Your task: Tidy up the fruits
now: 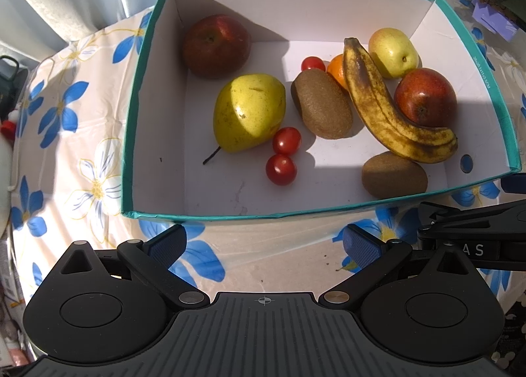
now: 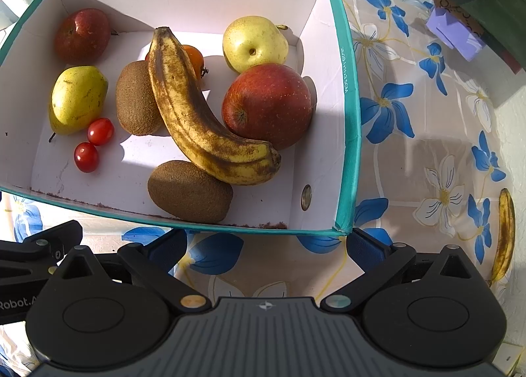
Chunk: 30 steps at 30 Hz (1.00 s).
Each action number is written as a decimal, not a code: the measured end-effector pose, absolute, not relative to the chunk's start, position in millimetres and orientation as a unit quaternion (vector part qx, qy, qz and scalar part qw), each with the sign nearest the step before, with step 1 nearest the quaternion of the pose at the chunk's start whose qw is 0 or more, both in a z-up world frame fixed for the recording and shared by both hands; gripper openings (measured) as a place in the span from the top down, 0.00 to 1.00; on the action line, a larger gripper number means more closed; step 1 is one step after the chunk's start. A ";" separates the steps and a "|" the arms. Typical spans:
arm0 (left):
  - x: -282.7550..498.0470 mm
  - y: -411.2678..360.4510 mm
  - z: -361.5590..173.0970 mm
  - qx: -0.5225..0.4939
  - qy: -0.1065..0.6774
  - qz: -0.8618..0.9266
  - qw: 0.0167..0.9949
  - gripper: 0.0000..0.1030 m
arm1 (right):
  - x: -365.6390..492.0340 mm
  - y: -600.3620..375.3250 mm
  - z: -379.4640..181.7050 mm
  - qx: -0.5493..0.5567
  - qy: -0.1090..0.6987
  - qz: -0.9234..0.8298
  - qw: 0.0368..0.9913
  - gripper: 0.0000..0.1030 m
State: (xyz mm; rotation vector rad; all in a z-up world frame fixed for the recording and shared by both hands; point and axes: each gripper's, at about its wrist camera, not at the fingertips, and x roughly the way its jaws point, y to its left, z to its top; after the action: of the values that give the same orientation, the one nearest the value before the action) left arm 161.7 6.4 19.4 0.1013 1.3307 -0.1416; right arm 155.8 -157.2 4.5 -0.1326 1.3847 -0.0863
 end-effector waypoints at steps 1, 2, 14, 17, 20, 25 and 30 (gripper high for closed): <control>161.7 6.5 19.4 0.047 0.616 -0.066 0.783 0.00 | 155.7 -157.0 4.8 -0.061 0.637 -0.040 0.767 0.00; 161.7 6.7 19.3 0.047 0.616 -0.066 0.783 0.00 | 155.6 -156.9 4.9 -0.062 0.636 -0.041 0.768 0.00; 161.8 7.0 18.5 0.051 0.616 -0.068 0.783 0.00 | 153.3 -158.1 5.7 -0.057 0.635 -0.043 0.769 0.00; 162.2 7.3 17.8 0.053 0.617 -0.069 0.782 0.00 | 153.1 -158.1 5.0 -0.058 0.635 -0.045 0.769 0.00; 162.7 8.0 17.2 0.052 0.618 -0.069 0.781 0.00 | 152.9 -157.3 5.0 -0.058 0.635 -0.046 0.769 0.00; 163.4 8.4 15.8 0.051 0.620 -0.070 0.780 0.00 | 152.7 -156.4 5.1 -0.060 0.634 -0.049 0.769 0.00; 163.2 8.3 15.1 0.054 0.620 -0.070 0.780 0.00 | 152.7 -156.5 4.8 -0.059 0.635 -0.050 0.768 0.00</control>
State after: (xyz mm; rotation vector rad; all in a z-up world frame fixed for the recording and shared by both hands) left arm 163.2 8.3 15.1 0.1169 1.3391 -0.1519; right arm 152.7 -156.5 4.8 -0.1278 1.3785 -0.1088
